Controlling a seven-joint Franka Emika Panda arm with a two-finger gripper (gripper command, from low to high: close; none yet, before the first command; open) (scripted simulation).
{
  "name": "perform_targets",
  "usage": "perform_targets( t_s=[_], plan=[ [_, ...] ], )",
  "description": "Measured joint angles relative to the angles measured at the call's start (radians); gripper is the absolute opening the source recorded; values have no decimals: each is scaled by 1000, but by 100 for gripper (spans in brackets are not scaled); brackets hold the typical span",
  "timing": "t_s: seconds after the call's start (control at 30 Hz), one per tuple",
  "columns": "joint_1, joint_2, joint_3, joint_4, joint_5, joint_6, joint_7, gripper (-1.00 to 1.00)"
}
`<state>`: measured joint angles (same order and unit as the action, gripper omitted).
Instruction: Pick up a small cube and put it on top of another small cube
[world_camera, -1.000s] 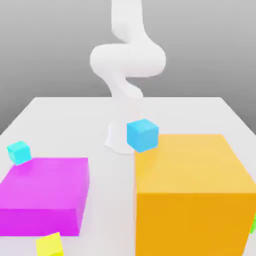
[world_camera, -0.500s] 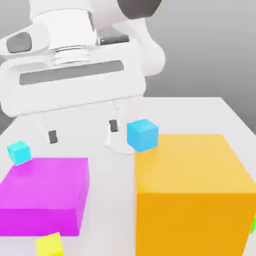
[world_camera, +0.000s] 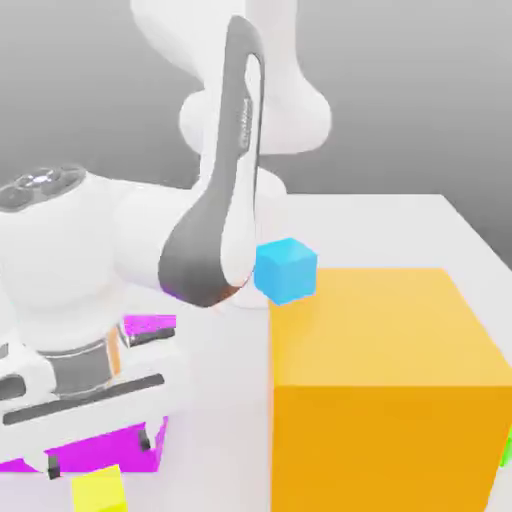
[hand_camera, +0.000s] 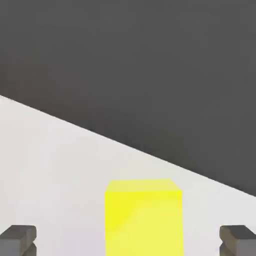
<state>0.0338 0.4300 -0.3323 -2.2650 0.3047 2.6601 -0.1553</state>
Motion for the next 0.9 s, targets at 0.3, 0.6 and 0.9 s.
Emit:
perform_targets(
  t_s=[0.3, 0.6, 0.9],
  plan=[
    [-51, 111, 62, 25, 57, 80, -46, -100],
    [12, -123, -2, -23, 8, -138, 52, -100],
    [100, -407, 39, -110, 14, -355, 302, -100]
  ],
)
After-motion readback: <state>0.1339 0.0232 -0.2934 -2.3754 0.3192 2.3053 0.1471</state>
